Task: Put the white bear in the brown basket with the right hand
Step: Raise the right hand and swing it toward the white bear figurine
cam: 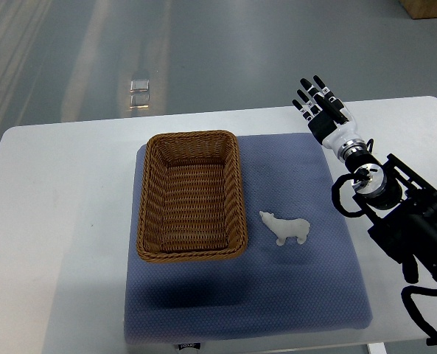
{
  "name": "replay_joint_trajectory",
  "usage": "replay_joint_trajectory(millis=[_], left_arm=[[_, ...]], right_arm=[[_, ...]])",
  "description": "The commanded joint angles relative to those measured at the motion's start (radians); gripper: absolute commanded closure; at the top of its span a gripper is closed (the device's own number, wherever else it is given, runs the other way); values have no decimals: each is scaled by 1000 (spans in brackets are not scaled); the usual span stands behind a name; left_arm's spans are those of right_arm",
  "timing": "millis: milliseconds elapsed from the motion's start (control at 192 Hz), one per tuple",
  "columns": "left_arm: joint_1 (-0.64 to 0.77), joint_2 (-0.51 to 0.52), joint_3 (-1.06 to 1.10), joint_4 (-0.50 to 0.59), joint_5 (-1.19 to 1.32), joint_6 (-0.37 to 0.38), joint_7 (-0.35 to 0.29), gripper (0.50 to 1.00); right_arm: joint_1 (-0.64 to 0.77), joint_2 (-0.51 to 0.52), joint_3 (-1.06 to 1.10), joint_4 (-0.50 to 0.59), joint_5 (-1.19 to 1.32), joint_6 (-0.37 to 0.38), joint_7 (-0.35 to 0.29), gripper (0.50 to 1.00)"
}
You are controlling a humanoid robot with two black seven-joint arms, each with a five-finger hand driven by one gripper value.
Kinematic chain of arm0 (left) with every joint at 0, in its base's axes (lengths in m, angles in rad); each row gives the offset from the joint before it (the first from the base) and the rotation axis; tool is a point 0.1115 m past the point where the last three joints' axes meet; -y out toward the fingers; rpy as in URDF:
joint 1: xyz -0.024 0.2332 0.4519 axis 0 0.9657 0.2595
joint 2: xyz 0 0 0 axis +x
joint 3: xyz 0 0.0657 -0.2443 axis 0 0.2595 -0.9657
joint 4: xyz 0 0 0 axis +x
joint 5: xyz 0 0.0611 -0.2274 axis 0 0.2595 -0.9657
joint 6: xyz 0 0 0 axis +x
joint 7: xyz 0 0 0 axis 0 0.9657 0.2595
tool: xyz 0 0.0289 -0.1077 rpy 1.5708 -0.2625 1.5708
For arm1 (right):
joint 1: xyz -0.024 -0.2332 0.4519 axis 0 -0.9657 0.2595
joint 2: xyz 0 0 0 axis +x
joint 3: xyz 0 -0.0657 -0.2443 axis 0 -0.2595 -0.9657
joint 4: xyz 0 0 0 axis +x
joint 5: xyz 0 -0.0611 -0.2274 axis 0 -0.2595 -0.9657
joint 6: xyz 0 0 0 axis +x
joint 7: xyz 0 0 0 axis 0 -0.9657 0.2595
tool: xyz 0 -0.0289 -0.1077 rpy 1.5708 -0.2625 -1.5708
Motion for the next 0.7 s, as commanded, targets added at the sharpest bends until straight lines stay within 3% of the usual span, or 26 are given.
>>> replay_joint_trajectory(millis=[0,261,422,532,693], left_arm=[[-1,0,0,0,0,0,0,500],[0,0,0,0,0,2,0,500],[0,0,0,2,0,2,0,500],[0,0,0,-3,0,2,0,500],[0,0,0,-6,0,0,0,500]], right_arm=[[1,-1,0,0,0,-2,0,574],[6,-3,-5,4,-9,-1,-2,574],[20,-30,-120,23,-45,7,-6,574],[61,-110,-212,63,-101,13,-25,574],[173,-305,-422,199,-353,37,-112,576]])
